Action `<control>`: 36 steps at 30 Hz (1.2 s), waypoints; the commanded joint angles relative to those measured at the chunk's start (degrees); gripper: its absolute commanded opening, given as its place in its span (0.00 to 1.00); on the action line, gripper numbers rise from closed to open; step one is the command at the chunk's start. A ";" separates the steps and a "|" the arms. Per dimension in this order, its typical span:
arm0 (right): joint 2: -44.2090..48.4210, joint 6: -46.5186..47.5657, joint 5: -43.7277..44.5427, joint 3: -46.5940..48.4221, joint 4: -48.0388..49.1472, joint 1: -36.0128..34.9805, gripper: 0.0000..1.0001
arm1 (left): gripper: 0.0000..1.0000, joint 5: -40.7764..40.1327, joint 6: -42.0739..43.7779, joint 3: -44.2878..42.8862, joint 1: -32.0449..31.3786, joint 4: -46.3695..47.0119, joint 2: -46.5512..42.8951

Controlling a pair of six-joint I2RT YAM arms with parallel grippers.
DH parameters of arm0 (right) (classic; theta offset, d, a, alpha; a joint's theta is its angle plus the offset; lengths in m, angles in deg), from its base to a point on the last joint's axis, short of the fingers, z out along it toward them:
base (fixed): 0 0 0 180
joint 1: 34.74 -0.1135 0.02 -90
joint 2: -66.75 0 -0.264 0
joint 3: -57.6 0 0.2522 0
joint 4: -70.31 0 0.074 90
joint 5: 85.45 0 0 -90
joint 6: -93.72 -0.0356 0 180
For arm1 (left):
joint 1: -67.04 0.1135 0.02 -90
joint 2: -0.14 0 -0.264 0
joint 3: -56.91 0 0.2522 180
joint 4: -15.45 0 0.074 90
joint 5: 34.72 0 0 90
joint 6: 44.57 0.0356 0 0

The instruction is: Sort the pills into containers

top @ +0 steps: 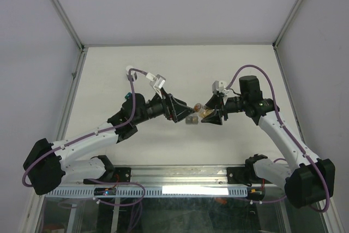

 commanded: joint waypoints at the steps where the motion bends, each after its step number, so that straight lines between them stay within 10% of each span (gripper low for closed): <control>1: 0.39 0.56 -1.58 2.32 2.30 -0.02 0.00 | 0.81 -10.63 -3.91 -8.46 -2.93 -9.94 2.09; 36: 0.65 0.40 -1.54 2.42 2.29 -0.02 0.00 | 0.30 -2.30 5.46 -21.38 -6.99 -21.16 13.27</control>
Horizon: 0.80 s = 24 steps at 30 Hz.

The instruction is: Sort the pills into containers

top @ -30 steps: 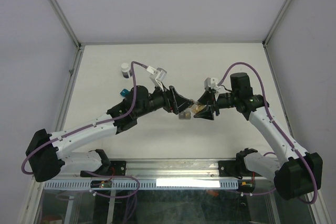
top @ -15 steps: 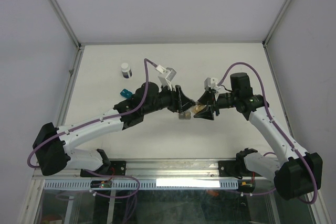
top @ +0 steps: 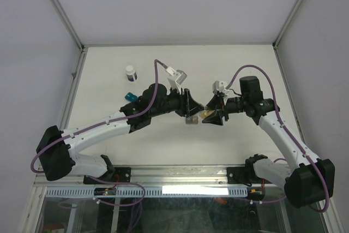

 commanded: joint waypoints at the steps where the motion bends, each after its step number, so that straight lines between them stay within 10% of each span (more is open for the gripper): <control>1: 0.66 0.37 -1.95 2.42 3.39 -0.19 0.00 | 0.30 7.22 2.84 -2.74 -0.77 0.79 1.50; 9: 1.00 0.38 -2.14 2.51 3.35 -0.23 0.00 | 0.28 22.78 22.94 -3.60 -0.37 0.40 5.65; 18: 1.24 0.42 -2.31 2.45 3.26 -0.21 0.00 | 0.41 45.68 70.20 -2.91 3.11 -9.92 5.51; 24: 1.35 0.50 -2.43 2.60 3.13 -0.19 0.00 | 0.49 47.46 76.69 -13.08 6.93 -18.25 11.16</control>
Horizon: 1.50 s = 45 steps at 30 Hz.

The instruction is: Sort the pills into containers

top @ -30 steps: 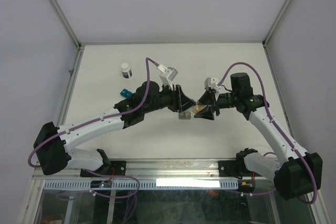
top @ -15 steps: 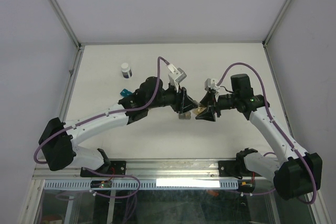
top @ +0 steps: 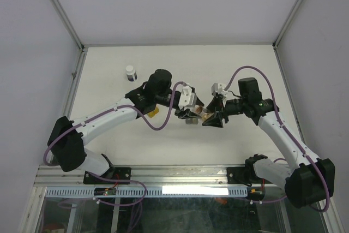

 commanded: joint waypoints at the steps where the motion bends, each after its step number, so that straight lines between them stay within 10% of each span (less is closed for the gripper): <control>1: 1.44 -0.75 -3.15 2.81 7.28 0.33 0.00 | 0.53 8.05 11.40 -6.22 0.64 -10.12 4.32; 8: 1.62 -0.49 -3.01 2.81 7.11 0.31 0.00 | 0.99 1.98 1.00 -3.38 0.64 2.35 0.56; 15: 1.67 -0.31 -3.17 2.88 6.89 0.33 0.00 | 0.99 -3.59 -5.66 4.76 0.99 9.72 -6.25; 23: 1.37 -0.19 -2.95 2.81 6.84 0.33 0.00 | 0.99 -20.16 -43.58 24.91 2.14 39.31 -18.75; 32: 0.92 -0.36 -2.65 2.68 7.10 0.33 0.00 | 0.83 -30.69 -71.17 21.17 2.06 26.06 -19.95; 45: 0.74 -0.49 -2.60 2.63 7.28 0.41 0.00 | 0.71 -45.05 -65.14 7.70 -7.64 8.12 -13.12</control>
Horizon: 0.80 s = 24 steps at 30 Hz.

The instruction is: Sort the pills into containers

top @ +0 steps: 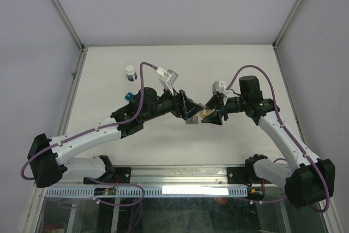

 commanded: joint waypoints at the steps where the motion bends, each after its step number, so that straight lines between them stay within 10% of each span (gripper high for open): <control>1: 0.66 -0.03 -1.50 2.37 2.47 0.22 0.00 | 0.71 -3.93 0.74 -4.71 -0.87 -4.09 2.61; 24: 0.73 -0.09 -1.51 2.37 2.45 0.15 0.00 | 0.40 5.82 7.58 -9.27 -0.94 -7.20 8.52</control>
